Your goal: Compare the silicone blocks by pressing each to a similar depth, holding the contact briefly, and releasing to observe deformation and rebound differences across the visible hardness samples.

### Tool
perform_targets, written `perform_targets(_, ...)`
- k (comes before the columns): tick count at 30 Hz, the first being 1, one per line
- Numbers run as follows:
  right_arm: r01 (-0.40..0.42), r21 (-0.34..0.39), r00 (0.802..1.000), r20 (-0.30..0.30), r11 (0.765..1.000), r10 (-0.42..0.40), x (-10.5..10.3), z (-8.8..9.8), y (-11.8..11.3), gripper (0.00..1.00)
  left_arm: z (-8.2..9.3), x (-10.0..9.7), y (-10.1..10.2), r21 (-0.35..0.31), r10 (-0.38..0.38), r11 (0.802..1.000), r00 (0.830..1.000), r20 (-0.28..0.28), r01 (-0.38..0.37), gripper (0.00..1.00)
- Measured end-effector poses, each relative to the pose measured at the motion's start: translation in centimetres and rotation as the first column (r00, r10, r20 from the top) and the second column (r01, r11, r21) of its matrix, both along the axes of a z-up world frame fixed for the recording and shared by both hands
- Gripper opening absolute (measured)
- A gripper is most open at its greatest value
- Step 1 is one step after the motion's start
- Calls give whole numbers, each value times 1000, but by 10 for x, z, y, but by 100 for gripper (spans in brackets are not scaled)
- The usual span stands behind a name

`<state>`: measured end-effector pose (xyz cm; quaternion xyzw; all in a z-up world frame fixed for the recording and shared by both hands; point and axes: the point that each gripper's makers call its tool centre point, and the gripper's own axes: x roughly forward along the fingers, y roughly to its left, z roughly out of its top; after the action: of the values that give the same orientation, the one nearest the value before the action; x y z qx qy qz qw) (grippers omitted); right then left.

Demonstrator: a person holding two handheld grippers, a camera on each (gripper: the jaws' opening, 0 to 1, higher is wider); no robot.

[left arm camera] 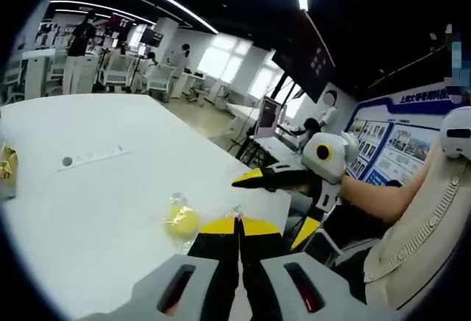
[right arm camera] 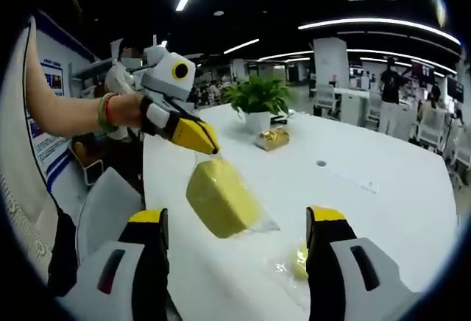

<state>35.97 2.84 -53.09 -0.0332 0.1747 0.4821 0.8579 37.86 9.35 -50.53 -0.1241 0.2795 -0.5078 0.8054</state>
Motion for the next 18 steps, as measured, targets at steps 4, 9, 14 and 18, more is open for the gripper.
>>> perform_targets(4, 101, 58, 995, 6, 993, -101, -9, 9, -20, 79, -8, 4, 4, -14, 27, 1000, 999, -26, -28, 0)
perform_targets(9, 229, 68, 973, -7, 971, -229, -26, 7, -50, 89, -20, 18, 12, -36, 93, 995, 994, -58, -95, 0)
perform_targets(14, 328, 47, 944, -36, 943, -327, -48, -2, -76, 91, -42, 34, 21, -43, 146, 988, 985, -96, -150, 0)
perform_targets(18, 393, 6, 917, -69, 919, -392, -68, -13, -92, 90, -63, 39, 21, -88, 146, 983, 972, -184, -164, 0)
